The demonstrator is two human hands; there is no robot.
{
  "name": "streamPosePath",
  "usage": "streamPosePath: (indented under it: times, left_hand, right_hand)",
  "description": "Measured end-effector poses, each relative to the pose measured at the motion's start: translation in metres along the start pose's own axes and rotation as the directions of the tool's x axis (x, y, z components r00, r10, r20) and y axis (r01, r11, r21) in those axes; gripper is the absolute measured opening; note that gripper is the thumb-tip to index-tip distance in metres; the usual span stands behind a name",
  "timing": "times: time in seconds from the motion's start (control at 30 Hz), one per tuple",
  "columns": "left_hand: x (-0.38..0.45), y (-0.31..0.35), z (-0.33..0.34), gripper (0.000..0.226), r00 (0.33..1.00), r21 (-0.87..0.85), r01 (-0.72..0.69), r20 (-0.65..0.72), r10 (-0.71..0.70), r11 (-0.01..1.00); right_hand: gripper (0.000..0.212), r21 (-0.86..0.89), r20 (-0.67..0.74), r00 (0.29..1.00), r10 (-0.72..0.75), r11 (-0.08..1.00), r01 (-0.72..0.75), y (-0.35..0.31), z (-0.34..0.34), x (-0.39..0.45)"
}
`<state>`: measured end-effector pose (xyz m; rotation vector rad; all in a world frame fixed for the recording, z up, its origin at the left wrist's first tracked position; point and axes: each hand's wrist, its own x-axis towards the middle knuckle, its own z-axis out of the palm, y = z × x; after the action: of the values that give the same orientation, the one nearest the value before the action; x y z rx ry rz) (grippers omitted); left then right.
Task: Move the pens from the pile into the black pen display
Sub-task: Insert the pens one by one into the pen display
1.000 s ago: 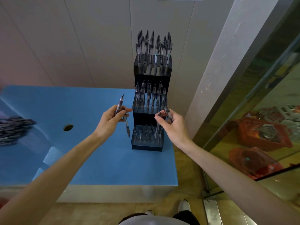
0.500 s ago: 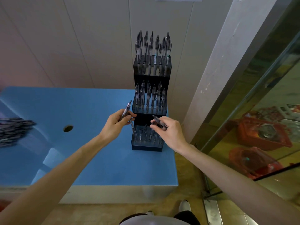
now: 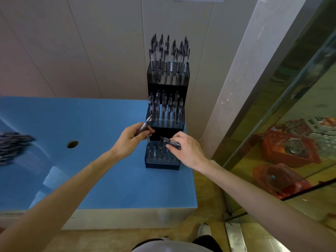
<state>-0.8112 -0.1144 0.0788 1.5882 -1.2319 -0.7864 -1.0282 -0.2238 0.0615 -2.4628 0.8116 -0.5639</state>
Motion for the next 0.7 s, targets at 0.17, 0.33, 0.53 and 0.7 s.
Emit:
streamPosePath:
  times: [0.17, 0.33, 0.53, 0.7]
  left_hand:
    - [-0.002, -0.004, 0.004, 0.019, 0.998, -0.029, 0.066, 0.023, -0.065, 0.997]
    - [0.001, -0.018, 0.001, 0.018, 0.992, 0.055, 0.121, 0.026, -0.123, 0.991]
    - [-0.005, -0.026, 0.006, 0.021, 0.98, 0.026, 0.187, 0.058, -0.188, 0.982]
    - [-0.002, -0.013, 0.006, 0.024, 0.987, -0.04, 0.134, -0.089, -0.137, 0.99]
  right_hand:
    - [0.027, 0.106, -0.132, 0.991, 0.016, 0.994, -0.002, -0.003, -0.005, 0.0]
    - [0.028, 0.361, -0.226, 0.972, 0.07, 0.932, 0.016, -0.013, -0.014, 0.013]
    - [0.025, 0.379, -0.309, 0.95, 0.043, 0.922, 0.081, -0.028, -0.024, 0.036]
    - [0.032, 0.425, -0.353, 0.933, 0.071, 0.901, 0.092, -0.036, -0.02, 0.044]
